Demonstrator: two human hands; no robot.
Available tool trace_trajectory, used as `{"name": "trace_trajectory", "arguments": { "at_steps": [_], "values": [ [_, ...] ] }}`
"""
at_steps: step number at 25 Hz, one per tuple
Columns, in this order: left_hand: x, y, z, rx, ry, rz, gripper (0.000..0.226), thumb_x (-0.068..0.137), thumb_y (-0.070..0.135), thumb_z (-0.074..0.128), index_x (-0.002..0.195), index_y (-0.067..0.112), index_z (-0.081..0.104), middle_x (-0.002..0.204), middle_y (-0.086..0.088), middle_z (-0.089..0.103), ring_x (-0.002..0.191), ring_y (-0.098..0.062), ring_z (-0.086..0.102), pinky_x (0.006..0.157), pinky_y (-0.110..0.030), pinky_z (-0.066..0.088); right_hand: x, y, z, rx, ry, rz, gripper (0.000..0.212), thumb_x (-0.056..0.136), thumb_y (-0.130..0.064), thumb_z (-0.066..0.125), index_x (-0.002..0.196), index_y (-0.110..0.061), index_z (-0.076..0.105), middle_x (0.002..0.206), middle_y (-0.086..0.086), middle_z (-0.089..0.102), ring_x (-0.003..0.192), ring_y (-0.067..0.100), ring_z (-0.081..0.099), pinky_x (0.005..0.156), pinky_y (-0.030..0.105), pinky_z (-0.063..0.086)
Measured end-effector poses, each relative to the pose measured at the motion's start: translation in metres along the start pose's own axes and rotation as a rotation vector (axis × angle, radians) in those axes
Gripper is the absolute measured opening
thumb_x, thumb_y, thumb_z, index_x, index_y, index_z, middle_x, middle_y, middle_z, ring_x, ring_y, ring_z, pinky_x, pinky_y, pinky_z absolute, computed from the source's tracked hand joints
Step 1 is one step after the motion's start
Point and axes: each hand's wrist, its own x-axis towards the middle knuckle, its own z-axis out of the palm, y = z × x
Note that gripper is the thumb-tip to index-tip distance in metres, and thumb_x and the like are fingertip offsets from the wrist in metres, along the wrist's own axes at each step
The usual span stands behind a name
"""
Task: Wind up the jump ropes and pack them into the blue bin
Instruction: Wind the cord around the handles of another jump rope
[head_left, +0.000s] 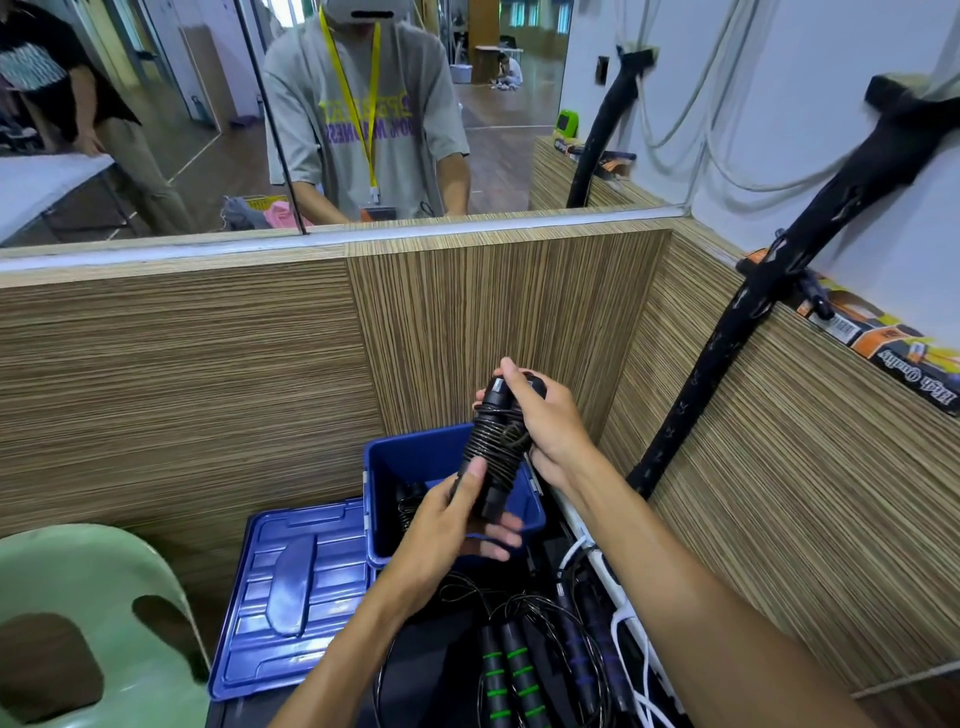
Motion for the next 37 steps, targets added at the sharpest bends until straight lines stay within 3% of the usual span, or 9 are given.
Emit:
{"name": "trace_trajectory", "arguments": {
  "at_steps": [4, 10, 14, 17, 22, 26, 30, 33, 37],
  "values": [
    [-0.001, -0.007, 0.003, 0.07, 0.056, 0.155, 0.043, 0.093, 0.049, 0.046, 0.087, 0.007, 0.053, 0.067, -0.021, 0.066, 0.053, -0.028, 0.057, 0.052, -0.033, 0.047, -0.001, -0.002, 0.001, -0.038, 0.029, 0.033, 0.036, 0.092, -0.035, 0.068, 0.107, -0.002, 0.065, 0.099, 0.02, 0.073, 0.1, 0.039, 0.069, 0.093, 0.054, 0.054],
    [-0.001, 0.001, -0.001, 0.061, 0.056, 0.165, 0.049, 0.095, 0.051, 0.04, 0.09, 0.005, 0.053, 0.067, -0.021, 0.065, 0.051, -0.027, 0.055, 0.053, -0.033, 0.046, -0.003, -0.007, 0.006, -0.01, 0.0, -0.017, 0.039, 0.09, -0.033, 0.07, 0.108, 0.001, 0.064, 0.102, 0.024, 0.072, 0.102, 0.04, 0.068, 0.093, 0.055, 0.054],
    [0.0, 0.006, -0.011, 0.021, 0.082, 0.063, 0.08, 0.088, 0.068, 0.027, 0.079, -0.002, 0.065, 0.066, -0.026, 0.064, 0.056, -0.03, 0.057, 0.06, -0.035, 0.051, -0.004, -0.033, -0.002, 0.016, -0.187, 0.124, 0.046, 0.088, -0.043, 0.069, 0.11, -0.005, 0.056, 0.104, 0.029, 0.069, 0.094, 0.042, 0.069, 0.088, 0.052, 0.056],
    [0.001, 0.011, -0.015, -0.013, 0.117, 0.075, 0.085, 0.085, 0.076, 0.026, 0.073, 0.002, 0.066, 0.067, -0.025, 0.064, 0.058, -0.03, 0.06, 0.054, -0.03, 0.05, -0.003, -0.052, -0.01, -0.113, -0.365, 0.149, 0.042, 0.09, -0.047, 0.066, 0.105, -0.008, 0.061, 0.096, 0.021, 0.068, 0.091, 0.034, 0.066, 0.093, 0.052, 0.053],
    [0.01, 0.027, -0.029, -0.692, 0.256, -0.069, 0.081, 0.074, 0.083, 0.041, 0.084, 0.008, 0.07, 0.084, -0.014, 0.069, 0.078, -0.031, 0.065, 0.077, -0.04, 0.049, -0.022, -0.037, 0.009, -0.005, -0.335, -0.029, 0.025, 0.096, -0.027, 0.061, 0.08, -0.008, 0.06, 0.088, 0.017, 0.064, 0.088, 0.032, 0.063, 0.092, 0.051, 0.052],
    [0.008, 0.049, -0.052, -0.696, 0.134, -0.207, 0.088, 0.078, 0.08, 0.043, 0.124, 0.007, 0.063, 0.117, -0.015, 0.067, 0.106, -0.034, 0.061, 0.098, -0.052, 0.044, -0.038, -0.025, 0.007, 0.124, -0.391, 0.004, 0.027, 0.097, -0.037, 0.058, 0.086, -0.012, 0.055, 0.1, 0.012, 0.061, 0.091, 0.023, 0.061, 0.087, 0.042, 0.051],
    [0.004, 0.065, -0.057, -0.507, 0.059, -0.22, 0.092, 0.079, 0.083, 0.034, 0.115, 0.006, 0.069, 0.1, -0.019, 0.07, 0.086, -0.033, 0.066, 0.087, -0.049, 0.05, -0.038, -0.023, 0.0, 0.04, -0.357, 0.036, 0.027, 0.096, -0.037, 0.059, 0.083, -0.014, 0.058, 0.098, 0.012, 0.061, 0.086, 0.02, 0.061, 0.084, 0.04, 0.052],
    [0.0, 0.073, -0.052, -0.392, 0.028, -0.225, 0.091, 0.082, 0.081, 0.028, 0.114, 0.006, 0.068, 0.088, -0.016, 0.072, 0.071, -0.028, 0.067, 0.077, -0.042, 0.054, -0.037, -0.026, -0.005, 0.003, -0.403, 0.109, 0.024, 0.096, -0.035, 0.059, 0.1, -0.012, 0.064, 0.098, 0.013, 0.06, 0.084, 0.02, 0.061, 0.075, 0.038, 0.051],
    [0.002, 0.078, -0.041, -0.314, -0.021, -0.23, 0.089, 0.088, 0.074, 0.019, 0.119, -0.002, 0.055, 0.051, -0.011, 0.064, 0.036, -0.016, 0.058, 0.04, -0.017, 0.048, -0.029, -0.034, -0.009, -0.089, -0.401, 0.168, 0.039, 0.094, -0.037, 0.06, 0.123, -0.011, 0.063, 0.104, 0.016, 0.065, 0.084, 0.023, 0.064, 0.075, 0.038, 0.052]
  ]
}}
